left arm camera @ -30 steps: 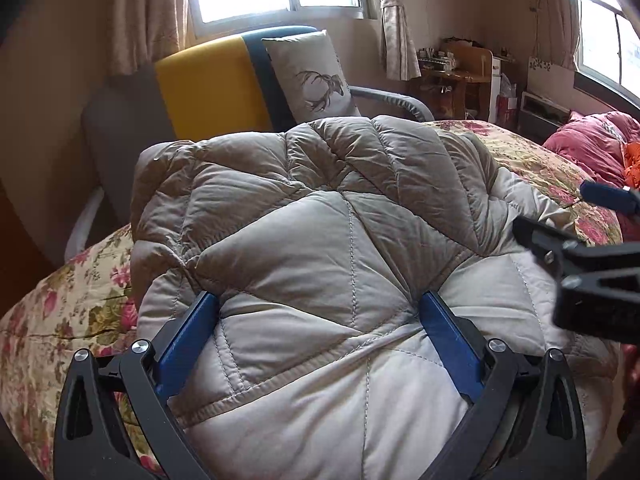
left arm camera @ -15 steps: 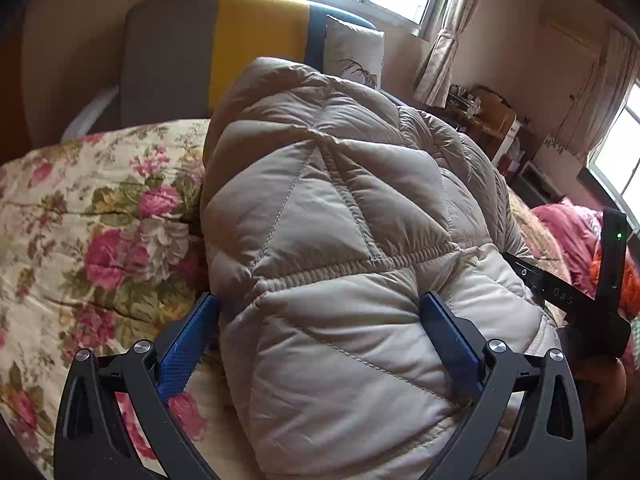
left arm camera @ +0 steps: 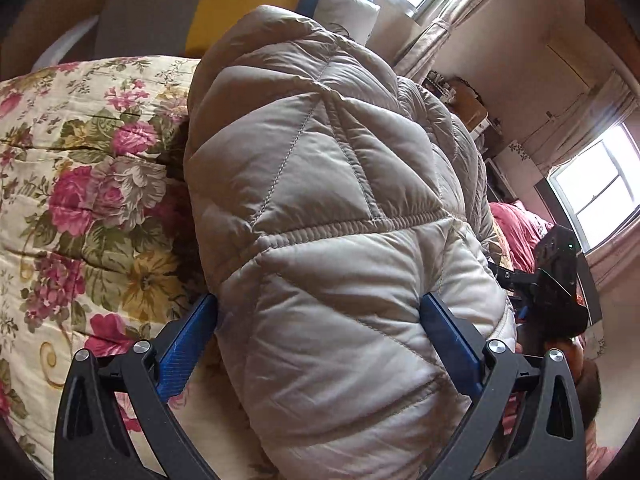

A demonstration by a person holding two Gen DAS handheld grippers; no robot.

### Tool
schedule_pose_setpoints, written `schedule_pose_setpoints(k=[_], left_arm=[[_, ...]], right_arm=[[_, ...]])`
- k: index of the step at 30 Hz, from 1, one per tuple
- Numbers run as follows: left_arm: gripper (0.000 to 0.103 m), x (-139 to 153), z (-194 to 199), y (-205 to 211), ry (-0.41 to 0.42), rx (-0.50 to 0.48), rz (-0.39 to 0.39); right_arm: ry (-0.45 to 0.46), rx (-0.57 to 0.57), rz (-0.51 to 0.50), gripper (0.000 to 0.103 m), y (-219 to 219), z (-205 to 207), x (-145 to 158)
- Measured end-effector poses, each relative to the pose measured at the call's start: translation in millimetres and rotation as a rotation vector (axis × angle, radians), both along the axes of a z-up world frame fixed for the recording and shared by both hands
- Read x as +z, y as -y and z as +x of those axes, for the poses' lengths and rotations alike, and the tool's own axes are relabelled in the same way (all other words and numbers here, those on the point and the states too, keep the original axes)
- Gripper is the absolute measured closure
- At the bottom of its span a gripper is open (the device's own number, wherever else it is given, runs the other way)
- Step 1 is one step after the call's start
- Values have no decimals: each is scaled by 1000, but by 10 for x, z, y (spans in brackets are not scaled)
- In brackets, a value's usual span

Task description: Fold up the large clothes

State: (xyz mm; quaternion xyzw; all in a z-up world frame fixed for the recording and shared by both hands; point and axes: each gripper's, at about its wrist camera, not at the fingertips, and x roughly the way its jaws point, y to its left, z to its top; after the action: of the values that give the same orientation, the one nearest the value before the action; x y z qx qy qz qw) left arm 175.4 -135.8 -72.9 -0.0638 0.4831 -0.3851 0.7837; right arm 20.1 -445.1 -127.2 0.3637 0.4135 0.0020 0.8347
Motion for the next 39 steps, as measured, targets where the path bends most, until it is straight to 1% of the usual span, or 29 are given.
schedule_pose_setpoints(k=[2,4,9,14,18,23,26,28,31,35,36,37,39], left_arm=[[4,-18,-10,-29,-29,-19,-6],[4,-49,-33,-40,-60,-37,-17],[4,-63,-105,47,-48,-62,-22],[4,-108,-109,53,-69,-76,-35],[3,-173,-56,87,-114,-86,-51],[3,-176,-69,149,-106,-92,-40],[3,-207,-57,177,-115,-82,-53],[3,-243,-20,111,-120,-73,-65],[4,-253,-57,55,-96,-67,-64],[17,-138,-152,58,-35,-56,-38],[22,-101,-172,59,-20,-52,-30],[24,-75,-187,58,-9,-47,-24],[32,-23,-212,52,11,-35,-17]], right_arm=[[-2,27,97,2,59,62,-114],[3,50,132,2,90,97,-156],[18,95,128,2,80,170,-154],[14,136,163,2,117,253,-184],[5,172,181,2,226,364,-212],[7,212,180,2,221,563,-205],[27,215,172,2,204,657,-227],[47,211,164,2,199,659,-228],[58,205,171,2,193,676,-249],[74,186,170,2,134,638,-288],[84,179,171,2,106,626,-296],[101,174,174,5,73,617,-285],[128,166,172,6,-2,602,-272]])
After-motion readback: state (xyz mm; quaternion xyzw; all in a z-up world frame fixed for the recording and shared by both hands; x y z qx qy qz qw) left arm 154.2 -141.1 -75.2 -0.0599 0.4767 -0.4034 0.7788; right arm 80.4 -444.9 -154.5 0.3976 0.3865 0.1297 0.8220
